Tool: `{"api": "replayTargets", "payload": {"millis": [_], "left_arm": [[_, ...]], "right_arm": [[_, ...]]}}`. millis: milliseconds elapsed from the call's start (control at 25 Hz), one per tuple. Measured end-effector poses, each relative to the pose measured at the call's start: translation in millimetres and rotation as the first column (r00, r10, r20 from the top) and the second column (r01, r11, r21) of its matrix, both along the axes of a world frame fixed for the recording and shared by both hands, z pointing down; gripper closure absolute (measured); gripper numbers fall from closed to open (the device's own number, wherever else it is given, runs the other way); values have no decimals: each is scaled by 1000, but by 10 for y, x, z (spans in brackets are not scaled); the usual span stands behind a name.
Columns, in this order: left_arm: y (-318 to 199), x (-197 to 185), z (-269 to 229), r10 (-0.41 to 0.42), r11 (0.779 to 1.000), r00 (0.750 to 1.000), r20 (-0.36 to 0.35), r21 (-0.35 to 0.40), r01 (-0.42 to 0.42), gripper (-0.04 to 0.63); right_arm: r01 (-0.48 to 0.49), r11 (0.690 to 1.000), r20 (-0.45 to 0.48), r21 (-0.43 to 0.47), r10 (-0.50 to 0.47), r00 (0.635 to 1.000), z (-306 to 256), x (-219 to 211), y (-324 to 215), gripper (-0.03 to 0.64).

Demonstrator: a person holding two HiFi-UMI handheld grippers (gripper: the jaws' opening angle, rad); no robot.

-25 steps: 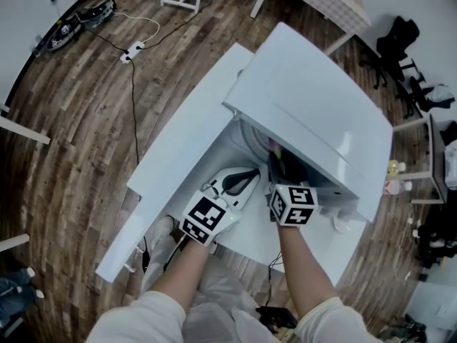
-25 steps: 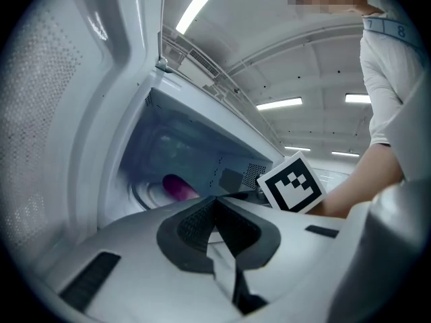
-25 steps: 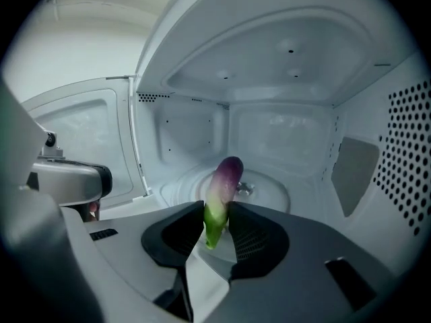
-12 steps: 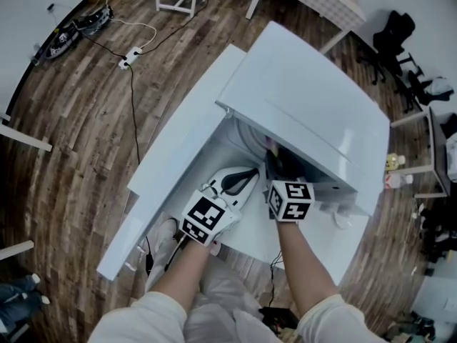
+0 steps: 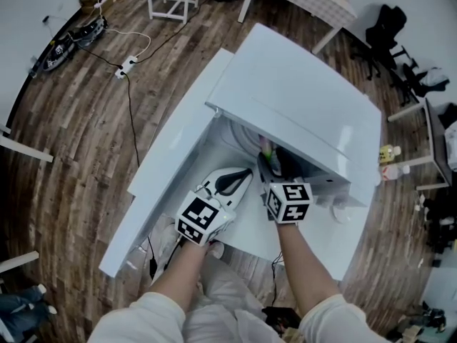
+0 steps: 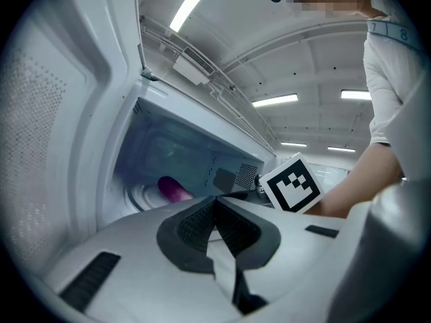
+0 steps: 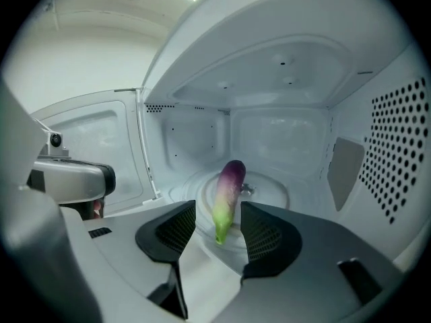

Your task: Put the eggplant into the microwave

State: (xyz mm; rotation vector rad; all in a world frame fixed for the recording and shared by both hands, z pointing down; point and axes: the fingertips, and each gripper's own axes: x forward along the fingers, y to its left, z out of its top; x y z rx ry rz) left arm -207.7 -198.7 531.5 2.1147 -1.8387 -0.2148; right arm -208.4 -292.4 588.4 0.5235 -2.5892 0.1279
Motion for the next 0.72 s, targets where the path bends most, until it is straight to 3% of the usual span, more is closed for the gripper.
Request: {"api": "replayTargets", "payload": {"millis": [720], "left_arm": [[202,331,-214,108,994,994,26,-34,-107,594]], "right_arm": [[15,1000,98,-2,-14,995,-422,491,441,407]]}}
